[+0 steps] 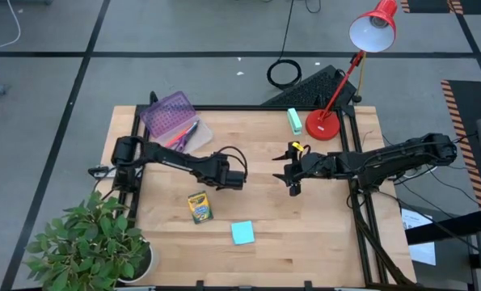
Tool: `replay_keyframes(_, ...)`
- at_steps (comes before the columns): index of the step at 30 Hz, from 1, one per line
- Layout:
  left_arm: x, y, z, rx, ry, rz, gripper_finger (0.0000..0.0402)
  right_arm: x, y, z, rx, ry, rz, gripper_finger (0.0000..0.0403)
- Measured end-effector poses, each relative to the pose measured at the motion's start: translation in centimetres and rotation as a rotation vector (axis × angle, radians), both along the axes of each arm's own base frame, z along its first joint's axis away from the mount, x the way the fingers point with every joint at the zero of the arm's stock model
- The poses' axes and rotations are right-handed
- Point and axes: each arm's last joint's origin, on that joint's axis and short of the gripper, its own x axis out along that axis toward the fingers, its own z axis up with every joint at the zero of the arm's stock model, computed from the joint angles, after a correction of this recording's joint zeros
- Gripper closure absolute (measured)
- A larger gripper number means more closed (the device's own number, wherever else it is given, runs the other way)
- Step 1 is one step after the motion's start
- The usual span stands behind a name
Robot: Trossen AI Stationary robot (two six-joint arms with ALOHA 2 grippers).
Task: Pack school essentials
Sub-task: Put the yellow eraser into the purple supply box
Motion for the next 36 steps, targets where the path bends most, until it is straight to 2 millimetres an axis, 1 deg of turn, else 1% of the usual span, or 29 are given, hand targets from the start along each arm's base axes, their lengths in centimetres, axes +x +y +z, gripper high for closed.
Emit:
replay_keyframes(6,-1.3,0.6,3.3,0.053,-0.029,-0.024,0.0298,0.0,0.0,0.0,0.000,0.000,0.000,0.0151)
replay_keyframes(13,-3.1,1.6,7.4,0.106,-0.059,-0.120,0.0298,0.0,0.0,0.0,0.001,-0.001,0.000,0.0151)
replay_keyframes(19,-4.7,3.2,9.8,0.142,-0.052,-0.188,0.0298,0.0,0.0,0.0,0.000,-0.004,0.000,0.0151)
replay_keyframes(23,-5.5,4.5,10.6,0.155,0.000,-0.249,0.0298,0.0,0.0,0.1,0.000,-0.008,0.000,0.0151)
replay_keyframes(28,-5.8,6.3,10.6,0.132,0.071,-0.335,0.0298,0.0,0.0,0.1,-0.004,-0.007,0.003,0.0151)
replay_keyframes(36,-6.6,9.5,10.5,0.079,0.113,-0.340,0.0298,0.0,0.0,0.1,-0.006,-0.006,0.004,0.0151)
